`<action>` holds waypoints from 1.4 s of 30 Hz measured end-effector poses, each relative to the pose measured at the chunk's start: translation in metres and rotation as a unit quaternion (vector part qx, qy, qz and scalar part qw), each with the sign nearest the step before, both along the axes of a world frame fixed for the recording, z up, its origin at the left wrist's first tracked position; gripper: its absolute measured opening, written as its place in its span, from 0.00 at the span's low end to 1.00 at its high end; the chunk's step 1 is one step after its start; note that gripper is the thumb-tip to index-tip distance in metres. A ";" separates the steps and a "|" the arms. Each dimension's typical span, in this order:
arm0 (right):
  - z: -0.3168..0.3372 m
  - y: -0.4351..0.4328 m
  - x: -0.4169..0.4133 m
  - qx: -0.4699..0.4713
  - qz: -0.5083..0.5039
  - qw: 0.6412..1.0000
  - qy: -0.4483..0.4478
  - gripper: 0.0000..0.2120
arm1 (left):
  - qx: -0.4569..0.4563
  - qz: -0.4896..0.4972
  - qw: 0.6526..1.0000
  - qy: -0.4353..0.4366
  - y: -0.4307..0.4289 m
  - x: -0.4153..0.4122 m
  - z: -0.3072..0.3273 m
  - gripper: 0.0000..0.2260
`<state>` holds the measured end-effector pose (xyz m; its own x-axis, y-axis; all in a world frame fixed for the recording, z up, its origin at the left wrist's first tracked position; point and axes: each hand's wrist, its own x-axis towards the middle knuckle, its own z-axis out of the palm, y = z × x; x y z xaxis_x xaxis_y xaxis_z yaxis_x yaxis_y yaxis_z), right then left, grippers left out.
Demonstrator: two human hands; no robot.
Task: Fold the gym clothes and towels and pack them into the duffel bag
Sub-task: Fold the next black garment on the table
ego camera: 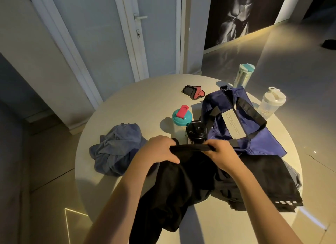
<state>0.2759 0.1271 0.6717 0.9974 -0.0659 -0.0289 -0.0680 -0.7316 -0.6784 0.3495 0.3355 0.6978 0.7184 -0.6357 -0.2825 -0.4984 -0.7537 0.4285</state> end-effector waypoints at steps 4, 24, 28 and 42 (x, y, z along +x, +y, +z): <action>-0.002 -0.018 -0.004 -0.010 -0.078 0.997 -0.023 0.08 | 0.032 0.046 0.998 -0.002 0.024 0.004 -0.012 0.09; 0.012 -0.060 -0.027 0.204 -0.182 0.961 0.051 0.08 | -0.277 0.368 0.888 -0.005 0.069 0.030 0.001 0.02; 0.006 -0.058 -0.030 0.212 -0.158 0.963 0.057 0.08 | -0.360 0.419 0.833 0.004 0.069 0.031 0.005 0.08; 0.012 -0.024 -0.015 0.217 -0.035 0.973 0.063 0.03 | -0.186 0.326 0.924 -0.075 0.047 0.019 -0.015 0.15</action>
<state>0.2612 0.1031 0.6839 0.9777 -0.0888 -0.1902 -0.2097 -0.3677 -0.9060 0.3681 0.3829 0.6824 0.9961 -0.0879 0.0021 -0.0658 -0.7290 0.6813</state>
